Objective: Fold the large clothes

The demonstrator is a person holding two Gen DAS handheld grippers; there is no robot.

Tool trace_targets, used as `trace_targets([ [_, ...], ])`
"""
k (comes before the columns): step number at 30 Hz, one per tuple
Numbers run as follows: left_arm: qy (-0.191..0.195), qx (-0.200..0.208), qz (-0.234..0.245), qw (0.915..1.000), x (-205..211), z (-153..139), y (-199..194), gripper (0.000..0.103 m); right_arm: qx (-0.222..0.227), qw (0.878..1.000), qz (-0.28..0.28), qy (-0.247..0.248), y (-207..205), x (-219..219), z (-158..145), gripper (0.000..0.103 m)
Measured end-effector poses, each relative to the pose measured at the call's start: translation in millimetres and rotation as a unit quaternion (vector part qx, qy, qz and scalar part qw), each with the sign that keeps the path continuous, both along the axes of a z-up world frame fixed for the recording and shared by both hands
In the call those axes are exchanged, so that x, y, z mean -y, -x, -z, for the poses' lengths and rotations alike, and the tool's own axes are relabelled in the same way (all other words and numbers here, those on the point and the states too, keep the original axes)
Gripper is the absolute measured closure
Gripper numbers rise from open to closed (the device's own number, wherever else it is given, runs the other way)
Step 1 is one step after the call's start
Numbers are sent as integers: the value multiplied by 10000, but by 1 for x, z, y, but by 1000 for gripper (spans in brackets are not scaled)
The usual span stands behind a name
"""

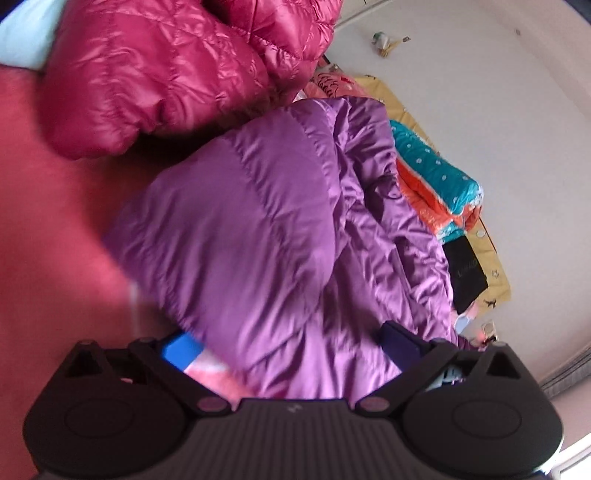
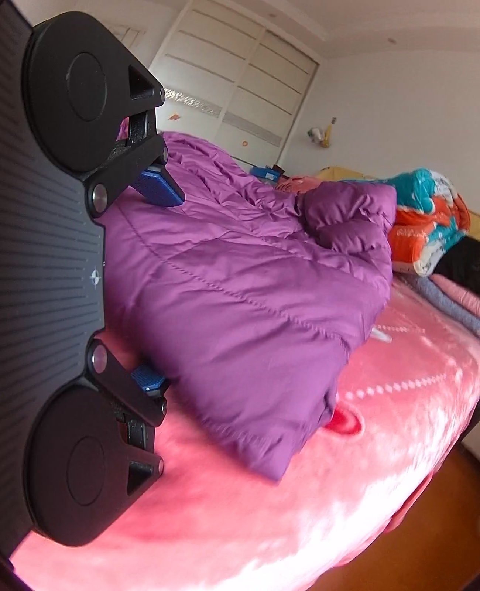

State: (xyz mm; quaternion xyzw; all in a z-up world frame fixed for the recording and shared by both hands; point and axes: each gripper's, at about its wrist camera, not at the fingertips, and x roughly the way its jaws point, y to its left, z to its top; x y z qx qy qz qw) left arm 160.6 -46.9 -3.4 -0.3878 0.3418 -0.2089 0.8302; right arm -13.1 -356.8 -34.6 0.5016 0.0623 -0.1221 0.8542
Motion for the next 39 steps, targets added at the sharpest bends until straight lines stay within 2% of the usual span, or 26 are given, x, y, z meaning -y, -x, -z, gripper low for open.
trace_targets([
  [5,35,-55,-138,9999,14,-4,-21,2,-8,9997,-15,233,-18,1,-5,0],
  [7,-7,-95,-166,9998,17,-6,-26,17,-9,9997,28,239,-22,4,-5,2],
  [8,-74,-108,-159,9998,18,-8,-26,38,-42,9997,51,235,-22,5,-5,16],
  [9,-128,-118,-103,9998,20,-10,-26,55,-73,9997,69,220,-21,5,-5,32],
  [12,-275,-83,-56,9996,23,-21,-19,74,-119,9998,80,128,-14,7,-4,52],
  [14,-377,-109,-81,9992,23,-29,-13,79,-207,9995,62,235,-10,0,-10,61],
  [17,-552,-154,-51,9983,22,-41,-3,81,-313,9988,44,374,-1,-9,-19,68],
  [21,-774,-227,79,9967,15,-52,22,82,-423,9978,65,499,20,-23,-27,72],
  [29,-1074,-449,394,9924,-8,-56,89,82,-629,9978,111,190,92,-52,-24,73],
  [35,-1333,-502,614,9879,-30,-52,138,81,-834,9963,125,139,146,-78,-20,72],
  [39,-1311,-484,596,9884,-41,-37,148,72,-967,9953,58,-67,167,-85,-6,66],
])
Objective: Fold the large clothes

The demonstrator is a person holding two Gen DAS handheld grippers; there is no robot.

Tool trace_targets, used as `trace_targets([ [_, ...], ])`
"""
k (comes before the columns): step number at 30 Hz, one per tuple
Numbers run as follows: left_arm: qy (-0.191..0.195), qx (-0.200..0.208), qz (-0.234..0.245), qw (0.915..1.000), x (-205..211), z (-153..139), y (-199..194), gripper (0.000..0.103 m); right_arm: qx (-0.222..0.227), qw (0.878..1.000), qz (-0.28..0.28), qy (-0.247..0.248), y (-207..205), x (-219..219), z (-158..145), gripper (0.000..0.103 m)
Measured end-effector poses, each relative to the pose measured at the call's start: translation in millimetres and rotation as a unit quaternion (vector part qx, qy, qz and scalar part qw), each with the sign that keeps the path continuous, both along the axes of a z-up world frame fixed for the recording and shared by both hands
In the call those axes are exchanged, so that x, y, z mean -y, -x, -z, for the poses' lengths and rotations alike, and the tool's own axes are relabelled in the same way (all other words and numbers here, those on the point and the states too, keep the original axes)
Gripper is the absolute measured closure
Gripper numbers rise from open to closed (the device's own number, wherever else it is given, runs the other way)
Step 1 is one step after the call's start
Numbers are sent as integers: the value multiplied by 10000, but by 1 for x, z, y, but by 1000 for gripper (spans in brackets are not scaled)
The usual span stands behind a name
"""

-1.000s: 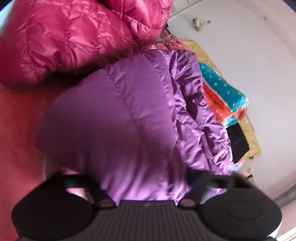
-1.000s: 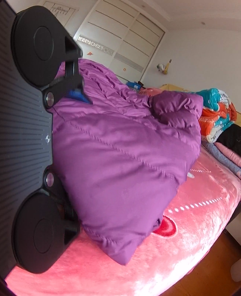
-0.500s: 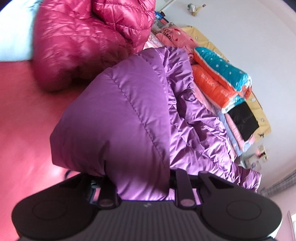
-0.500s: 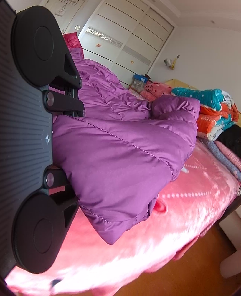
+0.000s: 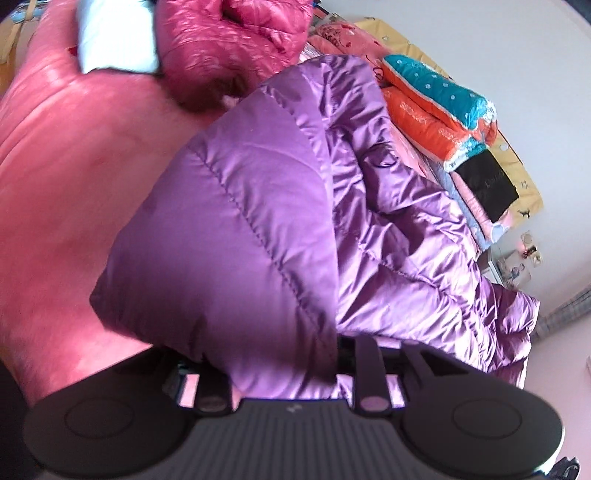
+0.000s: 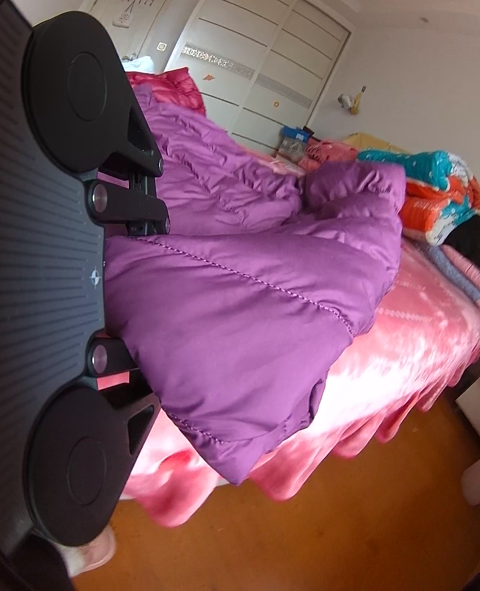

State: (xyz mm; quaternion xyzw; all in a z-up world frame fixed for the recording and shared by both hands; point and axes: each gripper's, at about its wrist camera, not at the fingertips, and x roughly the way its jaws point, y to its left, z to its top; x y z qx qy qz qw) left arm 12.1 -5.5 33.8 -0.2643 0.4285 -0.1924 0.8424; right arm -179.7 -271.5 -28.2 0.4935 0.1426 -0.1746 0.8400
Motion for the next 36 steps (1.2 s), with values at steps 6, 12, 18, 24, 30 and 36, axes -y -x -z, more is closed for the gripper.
trace_targets([
  [6,-114,273,105,9995,1,-11,13,58,-189,9996,-82,-176,-7,17,10,32],
  [12,3,75,316,9995,-13,-32,42,41,-288,9994,146,-98,18,2,2,1],
  [18,-57,230,667,9975,-16,-51,71,40,-429,9981,290,-344,50,-8,3,1],
  [24,-492,1134,1309,9837,16,-76,74,40,86,9986,183,-486,82,-31,-10,0],
  [30,-1142,1699,1860,9610,66,-78,53,40,183,9893,-81,1448,64,-56,-66,0],
  [36,-1825,1898,1984,9441,109,-57,24,40,-612,9199,-276,3865,9,-80,-87,0],
])
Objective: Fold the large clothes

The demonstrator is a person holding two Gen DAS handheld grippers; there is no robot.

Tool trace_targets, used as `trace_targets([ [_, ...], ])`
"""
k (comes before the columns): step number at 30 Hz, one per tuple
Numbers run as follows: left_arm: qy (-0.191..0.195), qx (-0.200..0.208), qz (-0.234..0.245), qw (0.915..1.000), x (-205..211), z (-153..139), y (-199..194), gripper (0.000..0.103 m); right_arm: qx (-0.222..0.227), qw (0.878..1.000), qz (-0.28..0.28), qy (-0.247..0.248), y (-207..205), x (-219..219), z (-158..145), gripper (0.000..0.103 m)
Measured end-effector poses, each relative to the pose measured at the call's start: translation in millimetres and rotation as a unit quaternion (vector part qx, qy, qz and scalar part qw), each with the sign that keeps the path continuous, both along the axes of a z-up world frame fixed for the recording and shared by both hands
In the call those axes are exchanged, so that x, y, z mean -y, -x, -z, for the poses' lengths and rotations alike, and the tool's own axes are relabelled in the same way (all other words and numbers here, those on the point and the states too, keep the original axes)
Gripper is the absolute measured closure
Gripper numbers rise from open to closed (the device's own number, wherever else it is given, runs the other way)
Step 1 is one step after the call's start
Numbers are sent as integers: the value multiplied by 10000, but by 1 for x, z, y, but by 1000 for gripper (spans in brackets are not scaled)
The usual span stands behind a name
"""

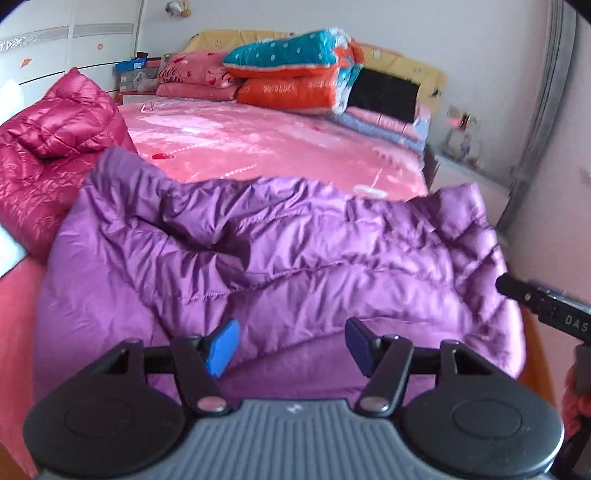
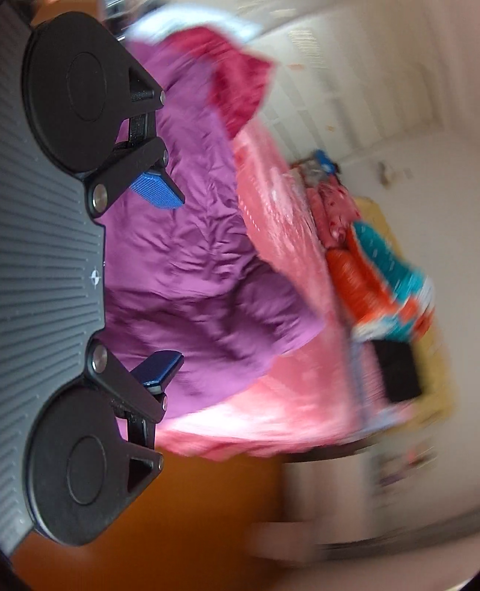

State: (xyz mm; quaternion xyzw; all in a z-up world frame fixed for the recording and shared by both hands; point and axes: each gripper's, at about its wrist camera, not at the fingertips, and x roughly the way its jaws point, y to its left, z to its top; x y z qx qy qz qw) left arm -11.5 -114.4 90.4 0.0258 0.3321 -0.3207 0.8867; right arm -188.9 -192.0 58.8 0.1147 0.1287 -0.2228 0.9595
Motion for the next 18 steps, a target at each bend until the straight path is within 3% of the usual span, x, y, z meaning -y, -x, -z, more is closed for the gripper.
trace_targets([
  [2,-136,-65,-23,9999,10,10,-10,41,-219,9983,-77,530,-16,-3,2,0],
  [7,-320,32,-64,9995,25,26,-32,40,-523,9949,-163,850,-54,8,13,0],
  [18,-307,487,-319,9978,38,25,-106,37,-984,9900,-71,1010,-139,57,29,0],
])
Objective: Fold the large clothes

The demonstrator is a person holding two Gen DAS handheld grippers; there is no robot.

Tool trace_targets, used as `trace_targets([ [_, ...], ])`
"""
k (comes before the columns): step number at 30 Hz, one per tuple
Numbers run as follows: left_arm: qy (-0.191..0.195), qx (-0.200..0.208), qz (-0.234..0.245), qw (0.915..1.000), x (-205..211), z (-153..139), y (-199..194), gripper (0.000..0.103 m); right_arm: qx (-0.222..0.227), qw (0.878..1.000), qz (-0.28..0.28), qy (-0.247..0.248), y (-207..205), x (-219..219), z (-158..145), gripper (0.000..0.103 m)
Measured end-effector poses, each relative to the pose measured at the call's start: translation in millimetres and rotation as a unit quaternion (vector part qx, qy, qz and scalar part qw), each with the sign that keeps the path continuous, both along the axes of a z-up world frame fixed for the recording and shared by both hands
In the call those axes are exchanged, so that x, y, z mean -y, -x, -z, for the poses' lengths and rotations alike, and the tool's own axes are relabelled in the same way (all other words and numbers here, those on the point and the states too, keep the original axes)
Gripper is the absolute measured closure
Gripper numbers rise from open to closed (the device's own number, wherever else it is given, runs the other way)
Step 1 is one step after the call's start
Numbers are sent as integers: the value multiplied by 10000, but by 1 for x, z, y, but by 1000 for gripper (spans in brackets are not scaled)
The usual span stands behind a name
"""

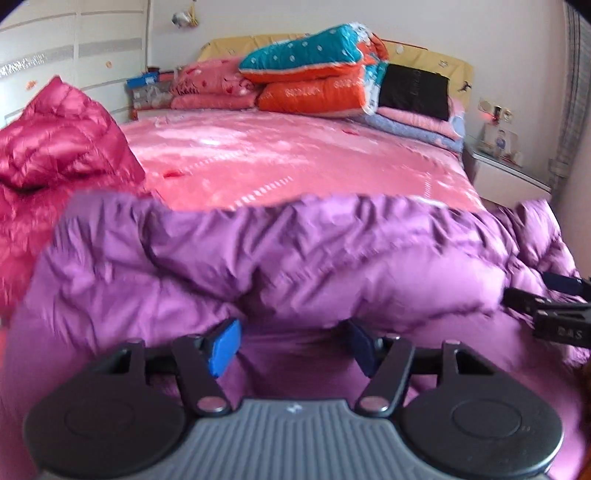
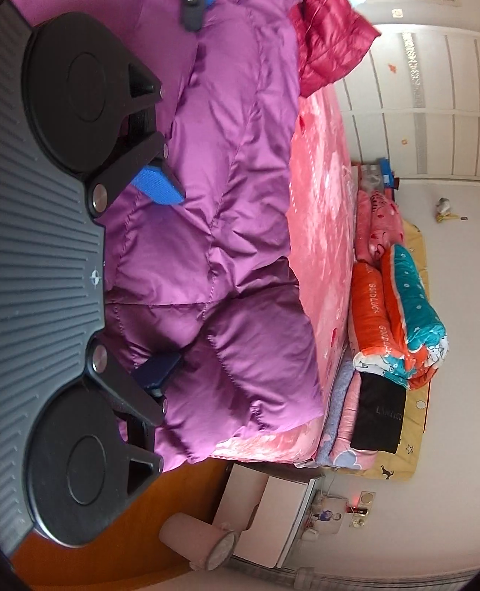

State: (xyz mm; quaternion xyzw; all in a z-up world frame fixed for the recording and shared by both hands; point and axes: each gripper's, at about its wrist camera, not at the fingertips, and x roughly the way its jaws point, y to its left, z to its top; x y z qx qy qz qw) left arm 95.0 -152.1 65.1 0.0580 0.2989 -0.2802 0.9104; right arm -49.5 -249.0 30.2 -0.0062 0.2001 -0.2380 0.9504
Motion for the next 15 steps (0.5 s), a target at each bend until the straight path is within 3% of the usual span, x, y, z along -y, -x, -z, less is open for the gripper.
trace_targets([
  [6,175,275,-109,9994,-6,0,-43,37,-44,9998,168,73,-46,29,-6,0],
  [15,353,560,-545,9963,-21,5,-89,33,26,9950,655,-756,-85,82,-4,0],
])
